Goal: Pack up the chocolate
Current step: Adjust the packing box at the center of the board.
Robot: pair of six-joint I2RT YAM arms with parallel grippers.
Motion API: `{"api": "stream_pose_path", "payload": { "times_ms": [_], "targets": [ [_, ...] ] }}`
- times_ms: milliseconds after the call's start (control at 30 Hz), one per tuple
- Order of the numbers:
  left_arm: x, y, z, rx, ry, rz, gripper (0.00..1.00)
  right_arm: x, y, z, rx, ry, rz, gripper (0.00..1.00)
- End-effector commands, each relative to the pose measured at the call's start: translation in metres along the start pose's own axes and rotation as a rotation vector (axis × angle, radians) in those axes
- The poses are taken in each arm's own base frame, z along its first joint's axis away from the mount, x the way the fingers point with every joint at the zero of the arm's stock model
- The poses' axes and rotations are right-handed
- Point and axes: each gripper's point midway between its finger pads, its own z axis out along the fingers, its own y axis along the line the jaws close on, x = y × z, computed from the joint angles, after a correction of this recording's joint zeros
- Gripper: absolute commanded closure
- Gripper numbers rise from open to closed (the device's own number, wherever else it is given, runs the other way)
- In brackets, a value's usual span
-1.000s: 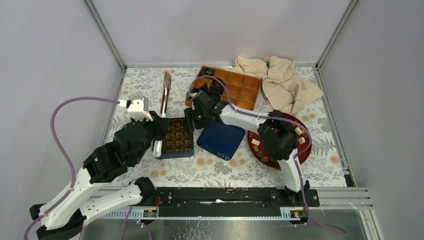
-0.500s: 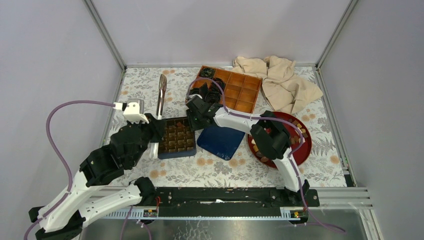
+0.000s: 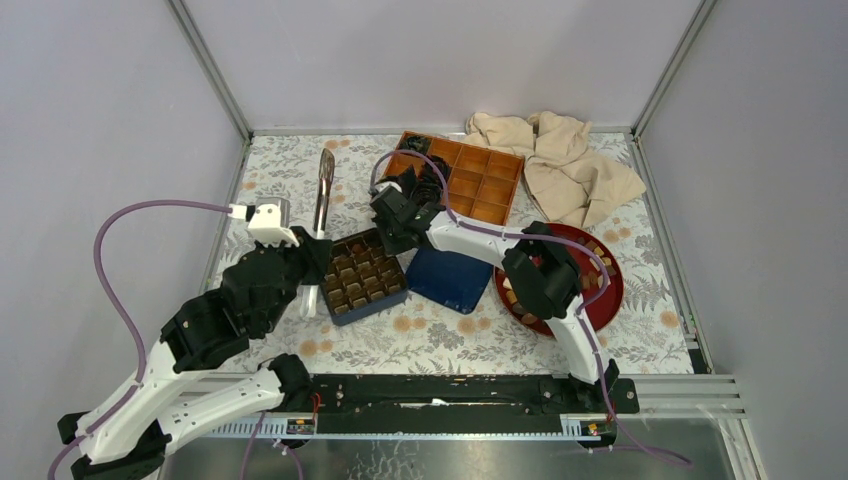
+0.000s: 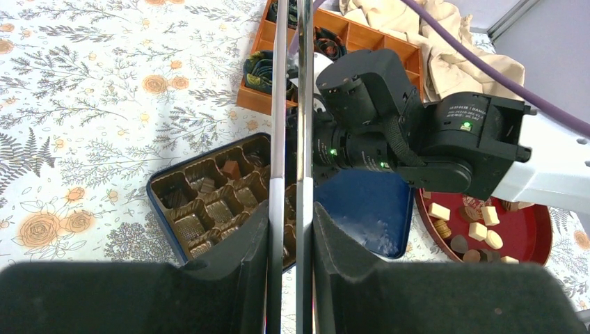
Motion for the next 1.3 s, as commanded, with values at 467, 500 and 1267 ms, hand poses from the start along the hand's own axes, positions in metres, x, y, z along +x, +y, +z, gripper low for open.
{"api": "stream_pose_path", "payload": {
  "times_ms": [467, 500, 1267],
  "targets": [
    [-0.05, 0.014, -0.024, -0.028, -0.155, -0.119, 0.92, -0.142, -0.028, -0.168, 0.19, -0.606, -0.334, 1.0],
    [-0.05, 0.013, -0.023, -0.031, -0.152, -0.118, 0.92, -0.143, -0.032, -0.176, 0.21, -0.619, -0.347, 1.0],
    [-0.055, 0.006, -0.023, -0.011, -0.149, -0.14, 0.92, -0.145, -0.039, -0.227, 0.195, -0.742, -0.383, 1.0]
  ]
}}
